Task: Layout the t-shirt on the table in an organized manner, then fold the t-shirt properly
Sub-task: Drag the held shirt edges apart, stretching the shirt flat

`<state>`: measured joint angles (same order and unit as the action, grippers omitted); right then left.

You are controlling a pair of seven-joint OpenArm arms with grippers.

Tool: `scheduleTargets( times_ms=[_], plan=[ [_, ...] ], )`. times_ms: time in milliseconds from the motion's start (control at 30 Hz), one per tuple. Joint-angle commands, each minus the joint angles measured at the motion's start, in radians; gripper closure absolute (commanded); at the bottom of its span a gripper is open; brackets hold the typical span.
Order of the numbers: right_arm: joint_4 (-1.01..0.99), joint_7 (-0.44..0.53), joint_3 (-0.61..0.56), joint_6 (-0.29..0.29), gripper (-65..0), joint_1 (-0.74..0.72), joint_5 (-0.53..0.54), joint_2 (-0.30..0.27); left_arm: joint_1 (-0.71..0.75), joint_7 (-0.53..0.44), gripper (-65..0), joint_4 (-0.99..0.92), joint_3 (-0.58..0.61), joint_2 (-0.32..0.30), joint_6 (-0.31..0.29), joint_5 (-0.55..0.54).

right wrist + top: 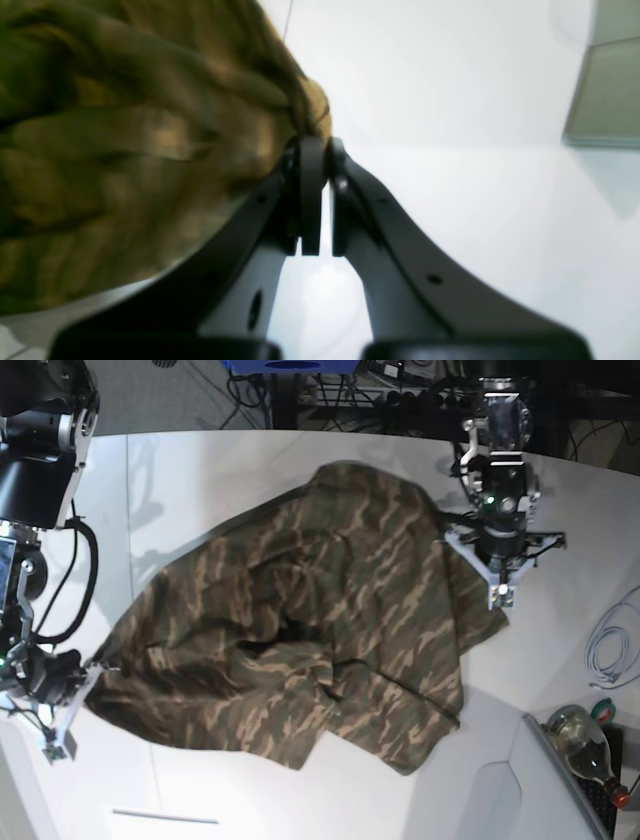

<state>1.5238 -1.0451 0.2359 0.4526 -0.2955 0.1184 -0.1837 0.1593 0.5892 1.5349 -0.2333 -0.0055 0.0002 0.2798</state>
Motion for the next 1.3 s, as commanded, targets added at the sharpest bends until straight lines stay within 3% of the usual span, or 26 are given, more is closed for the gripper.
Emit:
scheduleTargets(
  times_ms=[0,167,333,467,567,633,667,767,967,1033,1067,1133,1267],
  plan=[
    [0.014,0.009,0.003,0.001,-0.3,-0.02,0.004,-0.01,-0.03,-0.024,0.0,0.017,0.002,0.02,0.007,0.003],
    [-0.012,0.015,0.003,0.001,-0.3,-0.02,0.002,-0.01,-0.077,-0.022,0.0,0.026,0.004,0.112,0.005,0.003],
    [-0.012,0.015,0.003,0.005,-0.3,-0.018,0.002,-0.01,-0.073,-0.024,-1.5,-0.006,-0.013,0.121,0.005,0.0],
    [-0.013,0.016,0.001,0.005,-0.3,-0.018,0.004,-0.01,-0.08,-0.025,-24.5,-0.05,-0.104,0.108,0.004,-0.095],
    [-0.013,0.016,0.001,0.005,-0.3,-0.018,0.004,-0.01,-0.091,-0.025,-43.3,-0.089,-0.093,0.037,0.004,-0.236],
    [-0.013,0.016,0.001,0.005,-0.3,-0.018,0.004,-0.01,-0.114,-0.025,-50.5,-0.144,-0.094,-0.004,0.004,-0.325],
    [-0.013,0.016,0.001,0.005,-0.3,-0.018,0.004,-0.01,-0.128,-0.025,-51.2,-0.172,-0.097,-0.017,0.004,-0.353],
    [-0.013,0.016,0.001,0.005,-0.3,-0.018,0.004,-0.01,-0.172,-0.025,-50.8,-0.258,-0.093,-0.058,0.005,-0.409],
    [-0.015,0.016,0.001,0.005,-0.2,-0.003,0.004,-0.009,-0.28,-0.054,-48.7,-0.471,-0.088,-0.066,0.005,-0.413],
    [-0.024,0.016,0.001,0.005,-0.2,0.006,0.004,-0.009,-0.306,-0.058,-37.5,-0.543,-0.088,-0.066,0.005,-0.413],
    [-0.026,0.016,0.001,0.005,-0.2,0.006,0.004,-0.009,-0.309,-0.058,-27.6,-0.563,-0.088,-0.066,0.005,-0.411],
    [-0.026,0.016,0.003,0.005,-0.2,0.009,0.002,-0.009,-0.303,-0.058,0.0,-0.566,-0.09,-0.067,0.005,-0.411],
    [-0.016,0.016,0.006,0.005,-0.2,0.029,0.0,-0.01,-0.271,-0.05,0.0,-0.463,-0.116,-0.092,0.008,-0.416]
  ],
)
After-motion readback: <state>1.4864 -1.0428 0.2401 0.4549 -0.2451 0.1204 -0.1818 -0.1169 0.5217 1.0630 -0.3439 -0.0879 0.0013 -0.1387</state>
